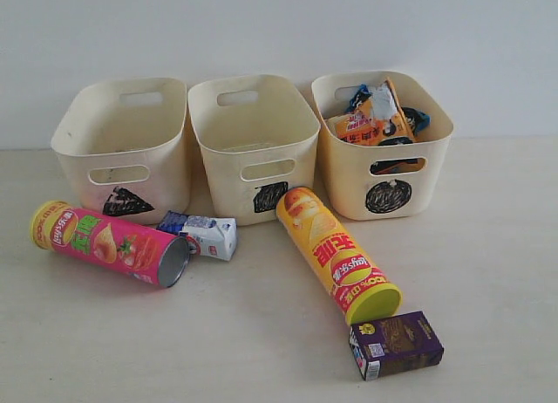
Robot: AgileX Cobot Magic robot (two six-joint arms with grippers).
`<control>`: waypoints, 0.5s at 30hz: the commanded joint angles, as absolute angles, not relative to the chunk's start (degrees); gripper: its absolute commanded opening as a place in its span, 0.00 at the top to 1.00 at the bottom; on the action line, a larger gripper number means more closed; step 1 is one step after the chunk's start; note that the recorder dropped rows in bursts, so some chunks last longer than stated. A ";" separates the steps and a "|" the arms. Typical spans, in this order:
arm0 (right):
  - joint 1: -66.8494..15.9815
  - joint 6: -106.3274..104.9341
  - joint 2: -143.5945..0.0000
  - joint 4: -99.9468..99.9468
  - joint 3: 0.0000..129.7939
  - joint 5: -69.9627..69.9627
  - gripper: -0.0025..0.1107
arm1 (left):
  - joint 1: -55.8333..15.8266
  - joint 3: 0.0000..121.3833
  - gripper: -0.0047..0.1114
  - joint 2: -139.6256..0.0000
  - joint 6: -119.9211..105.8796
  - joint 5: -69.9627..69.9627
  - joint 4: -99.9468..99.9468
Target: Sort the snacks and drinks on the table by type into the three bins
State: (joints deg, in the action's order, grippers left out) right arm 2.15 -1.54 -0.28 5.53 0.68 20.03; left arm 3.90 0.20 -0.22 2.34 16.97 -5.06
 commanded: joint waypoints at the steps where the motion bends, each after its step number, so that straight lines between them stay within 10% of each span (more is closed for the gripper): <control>1: 2.41 0.83 0.00 2.06 0.00 18.21 0.98 | 3.94 0.00 0.92 0.00 2.14 16.76 -5.15; 15: 2.41 2.34 0.00 -0.59 0.00 18.48 0.98 | 3.94 0.00 0.92 0.00 2.14 16.76 -5.15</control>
